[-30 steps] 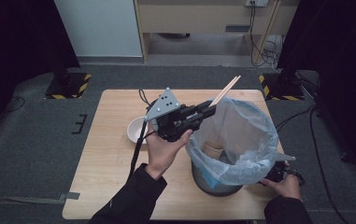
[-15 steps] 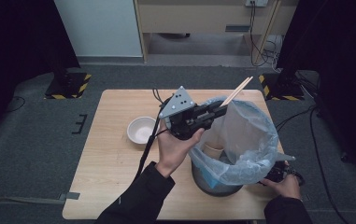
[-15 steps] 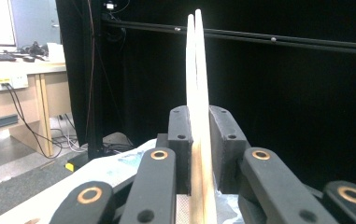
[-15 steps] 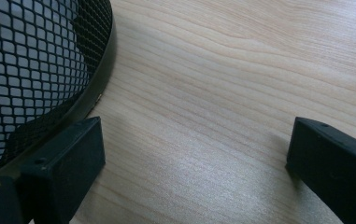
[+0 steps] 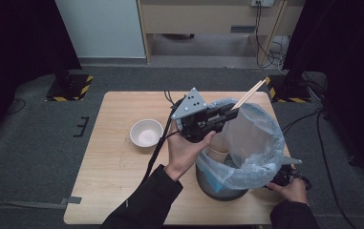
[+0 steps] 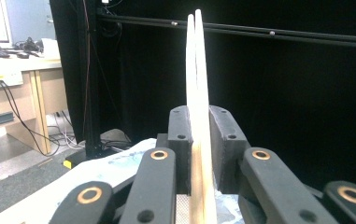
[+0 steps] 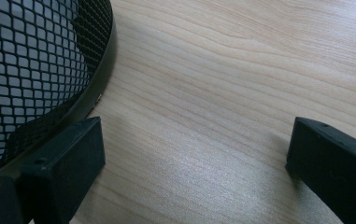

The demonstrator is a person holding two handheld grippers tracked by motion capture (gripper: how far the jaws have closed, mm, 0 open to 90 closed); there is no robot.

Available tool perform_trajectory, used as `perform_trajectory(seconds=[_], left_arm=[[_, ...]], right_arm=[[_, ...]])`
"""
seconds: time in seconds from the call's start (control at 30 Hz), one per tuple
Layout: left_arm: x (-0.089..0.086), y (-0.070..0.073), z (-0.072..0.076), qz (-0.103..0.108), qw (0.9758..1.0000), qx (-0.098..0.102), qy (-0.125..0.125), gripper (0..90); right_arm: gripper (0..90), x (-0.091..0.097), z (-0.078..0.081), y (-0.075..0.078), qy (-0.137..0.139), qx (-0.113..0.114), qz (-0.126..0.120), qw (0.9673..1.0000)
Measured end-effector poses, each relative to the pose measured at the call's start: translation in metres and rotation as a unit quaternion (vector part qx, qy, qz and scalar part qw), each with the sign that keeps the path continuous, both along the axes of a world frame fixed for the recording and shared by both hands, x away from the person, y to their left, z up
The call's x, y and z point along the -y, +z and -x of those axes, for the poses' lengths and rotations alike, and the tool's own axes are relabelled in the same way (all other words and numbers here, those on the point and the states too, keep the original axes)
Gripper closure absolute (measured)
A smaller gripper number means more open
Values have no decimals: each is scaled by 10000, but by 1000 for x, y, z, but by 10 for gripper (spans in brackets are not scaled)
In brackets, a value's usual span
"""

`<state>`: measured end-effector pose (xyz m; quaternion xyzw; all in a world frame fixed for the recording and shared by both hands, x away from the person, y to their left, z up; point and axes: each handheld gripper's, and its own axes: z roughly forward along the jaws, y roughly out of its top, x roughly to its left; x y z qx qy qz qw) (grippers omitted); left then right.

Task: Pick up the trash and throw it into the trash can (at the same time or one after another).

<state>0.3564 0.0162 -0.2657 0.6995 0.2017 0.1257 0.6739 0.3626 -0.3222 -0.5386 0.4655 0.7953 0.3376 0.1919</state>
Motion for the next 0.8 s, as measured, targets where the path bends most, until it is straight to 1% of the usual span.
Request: perform_trajectory(seconds=[0.03,0.07,0.1,0.17,0.2,0.23,0.37,0.43,0.47,0.5,0.6,0.63,0.67,0.7,0.73,0.77,0.8], left_arm=[[3,-1,-1,-52,10000,-17,-25,794],[3,-1,-1,-52,10000,-17,-25,794],[4,-2,-2,-140,9999,-80,-27,790],[4,-2,-3,-135,9999,-99,-29,781],[4,-1,-3,-105,9999,-102,-18,753],[2,-1,-3,-38,10000,14,6,705],[-1,1,-1,10,10000,81,-2,652],[-4,2,0,25,9999,107,-1,642],[-8,2,1,42,9999,136,30,616],[-8,2,1,42,9999,136,30,611],[-16,4,3,27,9998,169,67,595],[-23,6,5,52,9997,203,101,583],[-23,6,5,52,9997,203,101,573],[-31,6,6,69,9996,236,156,562],[-35,6,7,75,9995,239,181,550],[-35,6,7,75,9995,239,181,537],[-40,5,7,84,9994,246,211,526]], right_arm=[[44,0,0,0,-4,0,2,10000],[45,0,0,0,3,0,4,10000],[45,0,0,0,5,0,3,10000],[45,0,0,0,7,-1,3,10000],[44,0,0,0,11,0,2,10000],[45,0,0,0,15,-1,3,10000],[44,0,0,0,20,-10,-1,10000],[44,0,0,0,23,-6,1,10000],[44,0,0,0,23,-10,-2,10000],[44,0,0,0,23,-10,-1,10000],[45,0,0,0,24,-8,0,10000],[44,0,0,0,24,-9,-1,10000],[44,0,0,0,24,-9,-1,10000],[44,0,0,0,23,-10,-2,10000],[44,0,0,0,24,-8,0,10000],[44,0,0,0,24,-8,0,10000],[44,0,0,0,24,-8,0,10000]])
